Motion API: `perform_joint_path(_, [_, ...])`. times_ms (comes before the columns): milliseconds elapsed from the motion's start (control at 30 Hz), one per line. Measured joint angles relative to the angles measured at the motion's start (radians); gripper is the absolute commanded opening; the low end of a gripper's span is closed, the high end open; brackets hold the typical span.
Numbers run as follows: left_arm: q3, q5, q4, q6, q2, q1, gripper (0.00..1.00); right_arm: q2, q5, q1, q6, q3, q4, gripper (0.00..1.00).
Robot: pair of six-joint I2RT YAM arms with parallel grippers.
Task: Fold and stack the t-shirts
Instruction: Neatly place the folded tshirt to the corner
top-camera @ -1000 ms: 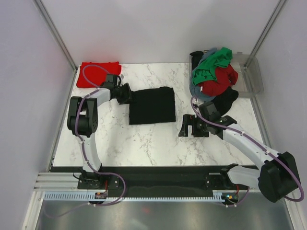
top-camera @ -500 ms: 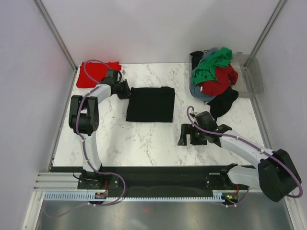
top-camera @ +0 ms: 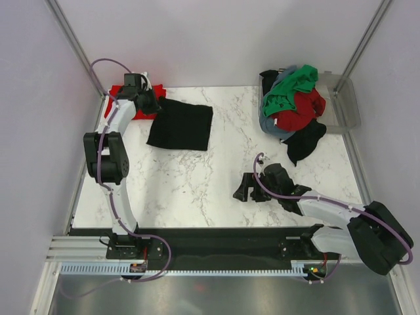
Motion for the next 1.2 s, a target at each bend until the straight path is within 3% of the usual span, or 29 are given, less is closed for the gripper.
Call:
perform_joint_path(267, [0.194,-0.085,-0.043,0.041,-0.001,0.018,0.02,0.179,0.047,0.074,0.037,0.043,0.218,0.93])
perform_joint_path(733, [0.491,-0.145,-0.120,0.125,0.027,0.048,0.02,0.201,0.060,0.089,0.040,0.016,0.328,0.93])
perform_joint_path(1200, [0.579,-0.103,-0.128,0.154,0.128,0.132,0.04,0.230,0.055,0.091,0.039,0.018,0.365,0.94])
